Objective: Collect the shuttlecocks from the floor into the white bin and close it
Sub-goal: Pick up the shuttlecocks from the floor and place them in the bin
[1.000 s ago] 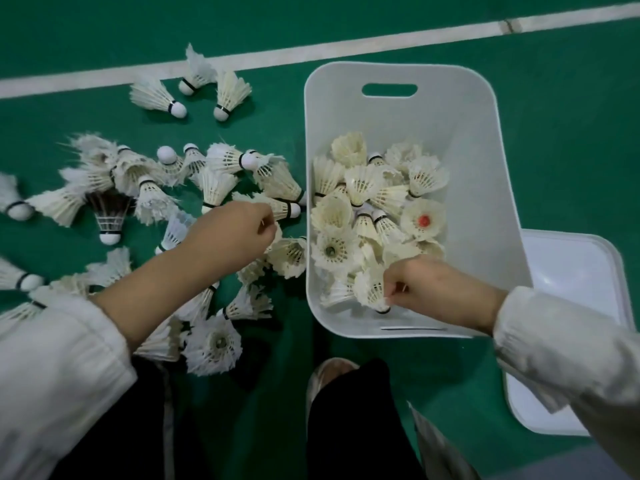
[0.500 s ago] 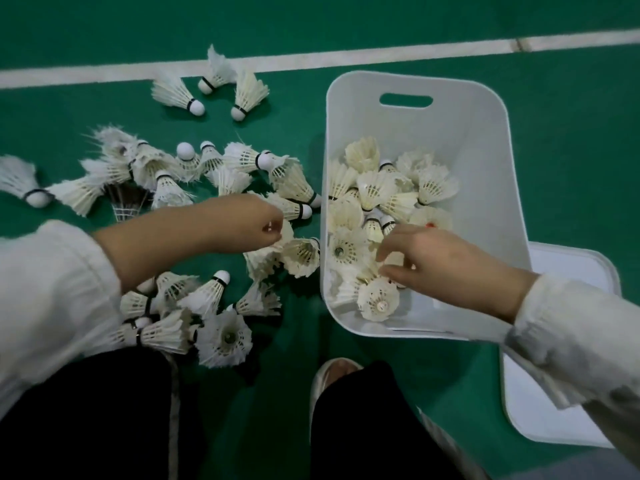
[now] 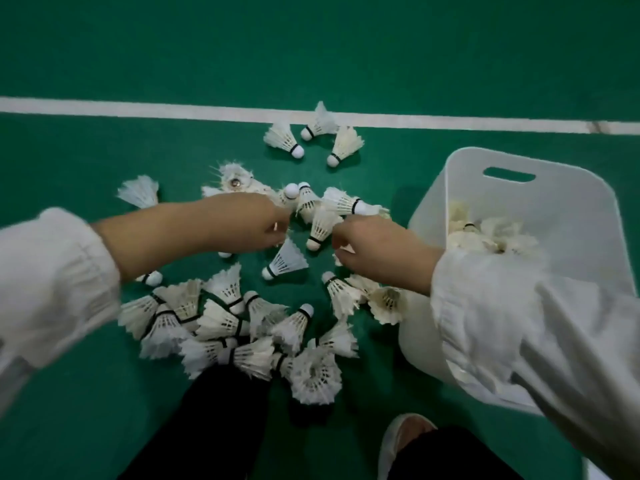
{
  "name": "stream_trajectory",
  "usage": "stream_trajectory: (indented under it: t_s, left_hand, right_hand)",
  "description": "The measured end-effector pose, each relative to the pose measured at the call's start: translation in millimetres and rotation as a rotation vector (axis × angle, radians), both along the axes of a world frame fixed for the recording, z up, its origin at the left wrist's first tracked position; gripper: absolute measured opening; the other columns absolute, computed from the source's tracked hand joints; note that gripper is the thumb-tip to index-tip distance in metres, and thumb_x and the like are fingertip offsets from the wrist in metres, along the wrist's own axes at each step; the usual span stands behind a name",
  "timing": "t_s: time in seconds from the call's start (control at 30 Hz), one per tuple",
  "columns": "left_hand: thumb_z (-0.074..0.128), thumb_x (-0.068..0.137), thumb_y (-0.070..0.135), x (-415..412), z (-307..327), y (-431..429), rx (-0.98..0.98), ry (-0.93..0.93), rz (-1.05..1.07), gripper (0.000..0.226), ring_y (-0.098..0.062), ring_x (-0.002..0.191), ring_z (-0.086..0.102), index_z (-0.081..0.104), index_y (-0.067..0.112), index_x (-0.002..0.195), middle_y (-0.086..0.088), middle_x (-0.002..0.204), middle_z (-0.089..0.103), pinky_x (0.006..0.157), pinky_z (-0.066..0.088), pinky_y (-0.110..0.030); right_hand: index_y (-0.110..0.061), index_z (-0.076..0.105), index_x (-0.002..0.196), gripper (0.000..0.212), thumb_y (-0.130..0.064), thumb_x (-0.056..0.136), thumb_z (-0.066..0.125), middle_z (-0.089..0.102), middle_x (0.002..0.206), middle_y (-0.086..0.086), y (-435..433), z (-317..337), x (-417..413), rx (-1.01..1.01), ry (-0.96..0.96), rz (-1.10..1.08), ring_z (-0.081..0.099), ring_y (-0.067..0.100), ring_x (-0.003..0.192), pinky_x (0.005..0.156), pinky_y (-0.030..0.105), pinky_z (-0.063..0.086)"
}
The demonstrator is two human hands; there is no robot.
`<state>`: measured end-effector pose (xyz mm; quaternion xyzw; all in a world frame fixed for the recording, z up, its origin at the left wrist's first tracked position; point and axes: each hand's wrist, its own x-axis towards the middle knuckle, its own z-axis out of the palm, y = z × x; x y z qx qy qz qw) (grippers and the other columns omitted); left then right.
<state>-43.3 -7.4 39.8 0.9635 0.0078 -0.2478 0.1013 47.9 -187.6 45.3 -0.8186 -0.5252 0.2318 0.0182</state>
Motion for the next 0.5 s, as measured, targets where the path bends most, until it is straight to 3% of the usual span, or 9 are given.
stream_trajectory:
  t_s: [0.2,0.33,0.5]
  left_hand:
    - [0.043,0.093,0.029,-59,-62,45,-0.074,-0.045,0.372,0.021,-0.019,0.075,0.057,0.06,0.018,0.098,-0.003,0.09,0.065,0.069,0.05,-0.036]
    - [0.045,0.092,0.033,-85,-85,49,-0.119,-0.09,0.51,0.023,-0.019,0.079,0.058,0.061,0.019,0.101,-0.001,0.095,0.065,0.069,0.049,-0.034]
    - [0.048,0.089,0.045,-108,-107,36,-0.21,-0.142,0.666,0.028,-0.018,0.084,0.059,0.061,0.021,0.096,0.003,0.093,0.063,0.074,0.051,-0.038]
  right_hand:
    - [-0.005,0.057,0.102,0.022,-0.02,0.088,0.05,0.06,0.106,0.015,43,-68,-17,-0.075,0.112,-0.142,0.057,0.031,0.095,0.074,0.033,0.042]
    - [-0.007,0.051,0.113,0.034,-0.031,0.09,0.051,0.058,0.114,0.013,59,-96,-33,-0.047,0.129,-0.228,0.057,0.03,0.103,0.081,0.035,0.043]
    - [-0.008,0.043,0.121,0.039,-0.028,0.089,0.053,0.061,0.11,0.017,71,-114,-47,0.01,0.173,-0.33,0.059,0.033,0.101,0.08,0.038,0.046]
